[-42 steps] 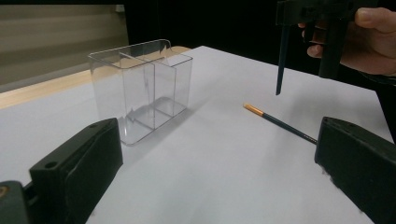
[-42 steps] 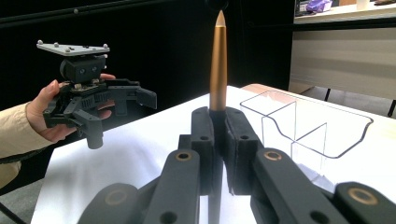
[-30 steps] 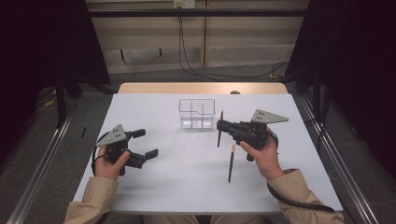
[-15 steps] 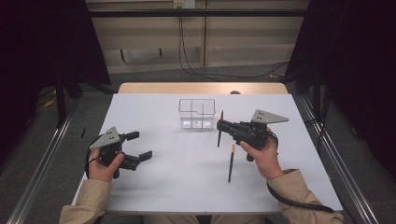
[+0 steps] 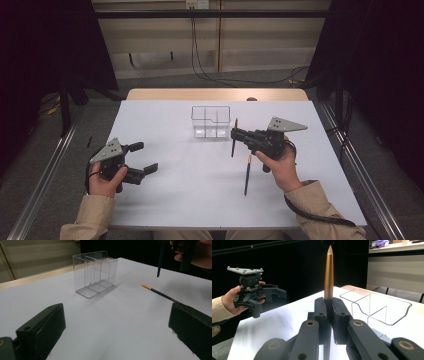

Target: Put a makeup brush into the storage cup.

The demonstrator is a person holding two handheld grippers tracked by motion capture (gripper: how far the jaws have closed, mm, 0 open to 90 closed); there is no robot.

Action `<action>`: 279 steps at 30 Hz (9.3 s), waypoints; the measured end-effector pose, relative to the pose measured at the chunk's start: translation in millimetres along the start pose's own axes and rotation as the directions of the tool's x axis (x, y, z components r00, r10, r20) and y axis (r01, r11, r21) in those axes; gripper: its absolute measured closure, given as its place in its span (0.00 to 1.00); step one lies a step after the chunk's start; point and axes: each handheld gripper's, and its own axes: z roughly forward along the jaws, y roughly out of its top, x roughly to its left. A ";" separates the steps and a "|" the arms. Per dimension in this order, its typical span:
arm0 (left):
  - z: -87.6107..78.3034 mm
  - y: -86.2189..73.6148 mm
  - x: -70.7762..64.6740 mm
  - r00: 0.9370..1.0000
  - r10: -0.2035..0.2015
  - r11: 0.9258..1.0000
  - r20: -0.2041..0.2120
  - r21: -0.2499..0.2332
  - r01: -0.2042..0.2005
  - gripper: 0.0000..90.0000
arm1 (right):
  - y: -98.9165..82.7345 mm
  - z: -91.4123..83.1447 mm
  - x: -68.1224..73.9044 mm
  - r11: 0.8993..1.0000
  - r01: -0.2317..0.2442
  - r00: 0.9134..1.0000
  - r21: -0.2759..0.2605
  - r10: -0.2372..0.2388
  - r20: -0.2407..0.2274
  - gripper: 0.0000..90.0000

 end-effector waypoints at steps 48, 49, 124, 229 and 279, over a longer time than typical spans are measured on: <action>-16.6 -8.4 2.9 0.999 -0.034 0.999 0.000 -0.023 0.034 0.01 | 28.3 15.2 -27.8 0.999 0.036 0.994 -0.011 -0.034 0.099 0.93; -16.4 -8.2 2.9 1.000 -0.029 0.999 0.000 -0.019 0.029 0.01 | 29.7 15.7 -28.9 0.999 0.040 0.994 -0.017 -0.038 0.101 0.93; -14.8 -9.4 3.5 1.000 -0.024 1.000 0.010 -0.013 0.024 0.01 | 59.1 59.0 -62.8 0.996 0.082 0.971 -0.046 -0.069 0.231 0.93; -14.0 -6.2 1.1 1.000 -0.007 1.000 0.005 -0.009 0.007 0.01 | 18.7 25.2 -56.1 0.996 0.087 0.980 0.010 -0.088 0.180 0.15; -10.7 -5.2 0.6 1.000 -0.002 1.000 0.008 -0.009 0.002 0.01 | -15.3 -88.0 -36.1 0.994 0.097 0.964 0.058 -0.109 0.242 0.11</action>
